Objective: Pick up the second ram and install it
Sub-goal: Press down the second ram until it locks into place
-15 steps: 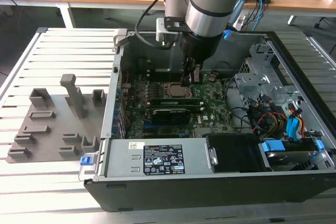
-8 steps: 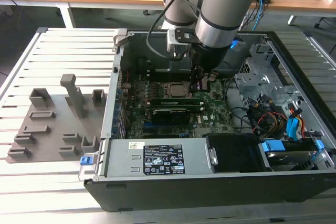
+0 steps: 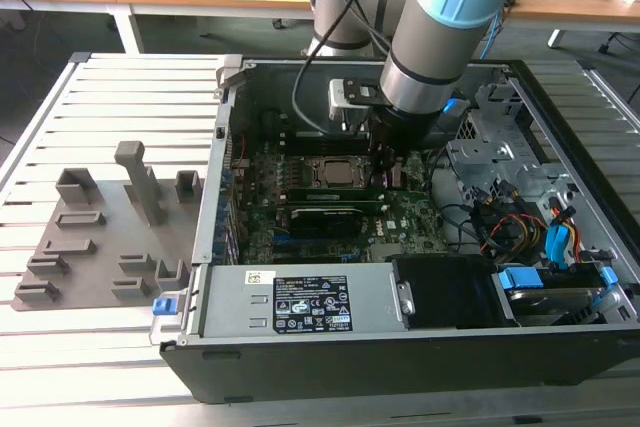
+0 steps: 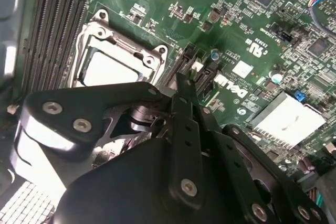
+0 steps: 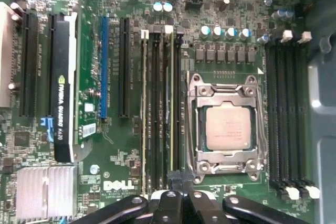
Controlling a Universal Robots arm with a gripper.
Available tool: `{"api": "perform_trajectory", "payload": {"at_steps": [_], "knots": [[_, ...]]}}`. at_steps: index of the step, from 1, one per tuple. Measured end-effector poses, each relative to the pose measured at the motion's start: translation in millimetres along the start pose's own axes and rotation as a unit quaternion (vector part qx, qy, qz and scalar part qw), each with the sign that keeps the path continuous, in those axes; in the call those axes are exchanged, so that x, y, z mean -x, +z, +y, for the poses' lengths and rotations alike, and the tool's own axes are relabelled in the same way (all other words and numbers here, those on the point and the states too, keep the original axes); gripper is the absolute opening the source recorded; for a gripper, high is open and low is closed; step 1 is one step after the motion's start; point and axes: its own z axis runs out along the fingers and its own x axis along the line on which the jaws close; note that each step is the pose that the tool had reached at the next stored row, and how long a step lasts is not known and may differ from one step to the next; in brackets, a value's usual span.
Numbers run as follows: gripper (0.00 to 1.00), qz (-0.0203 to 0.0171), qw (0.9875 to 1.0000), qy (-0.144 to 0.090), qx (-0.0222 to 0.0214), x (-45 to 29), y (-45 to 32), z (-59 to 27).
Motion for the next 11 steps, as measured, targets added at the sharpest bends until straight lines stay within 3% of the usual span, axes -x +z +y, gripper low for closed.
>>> {"api": "perform_trajectory", "payload": {"at_steps": [2,7,10,11], "knots": [[0.11,0.0010,1.0000,0.000,-0.0016,-0.2,-7.4,2.4],[0.11,0.0013,1.0000,0.000,-0.0030,-6.5,-6.9,19.5],[0.11,0.0012,1.0000,0.000,-0.0038,-7.5,-4.1,48.6],[0.11,0.0011,1.0000,-0.001,-0.0050,-7.7,-1.9,62.9]]}}
